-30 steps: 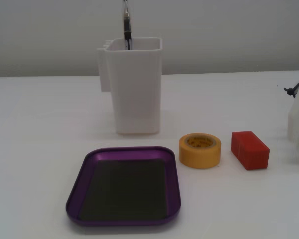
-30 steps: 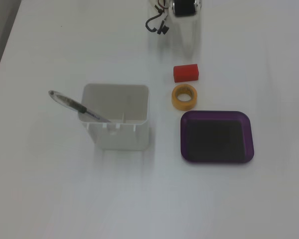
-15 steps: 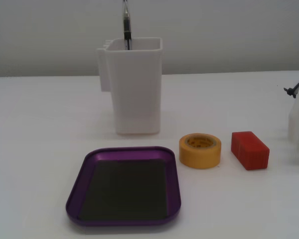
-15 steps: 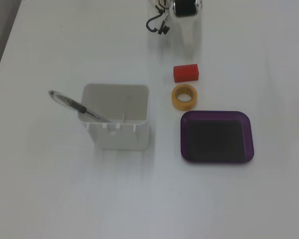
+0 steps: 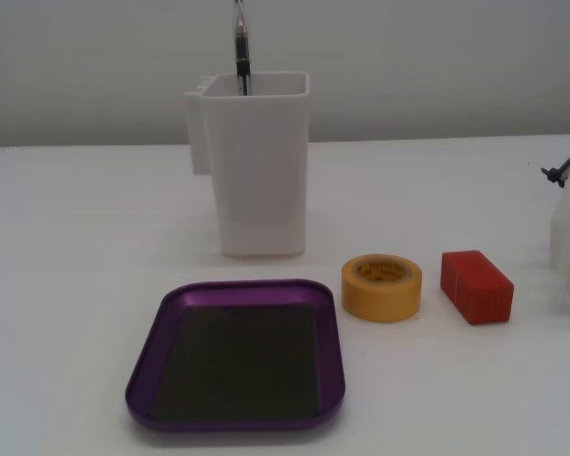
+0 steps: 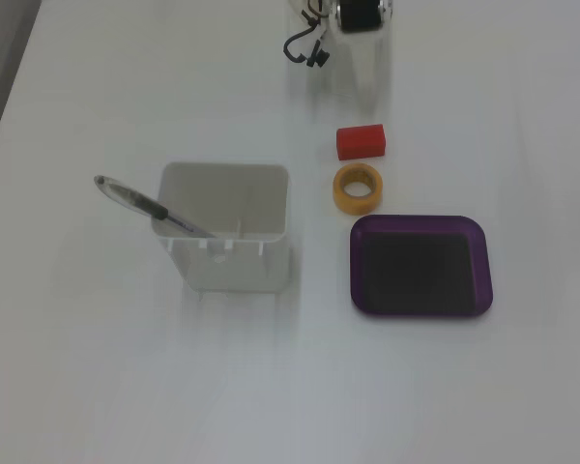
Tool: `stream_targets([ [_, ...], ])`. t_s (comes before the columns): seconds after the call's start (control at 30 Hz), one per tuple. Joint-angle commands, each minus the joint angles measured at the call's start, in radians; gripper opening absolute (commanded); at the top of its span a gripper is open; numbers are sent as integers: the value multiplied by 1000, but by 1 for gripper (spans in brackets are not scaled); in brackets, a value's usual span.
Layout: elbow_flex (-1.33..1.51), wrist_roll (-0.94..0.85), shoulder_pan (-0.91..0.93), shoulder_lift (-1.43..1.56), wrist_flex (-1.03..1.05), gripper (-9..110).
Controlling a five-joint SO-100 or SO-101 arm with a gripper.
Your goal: Pick up the red cube and place it in the box.
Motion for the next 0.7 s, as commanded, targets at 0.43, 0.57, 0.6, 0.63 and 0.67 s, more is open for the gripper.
stream_targets([
  [0.43, -166, -192, 198, 74, -160, 11],
  [0.57, -238, -190, 198, -44, -189, 11],
  [0.6, -261, -190, 198, -89, -190, 11],
  [0.63, -288, -190, 198, -141, -189, 11],
  [0.67, -325, -190, 198, -198, -184, 11],
])
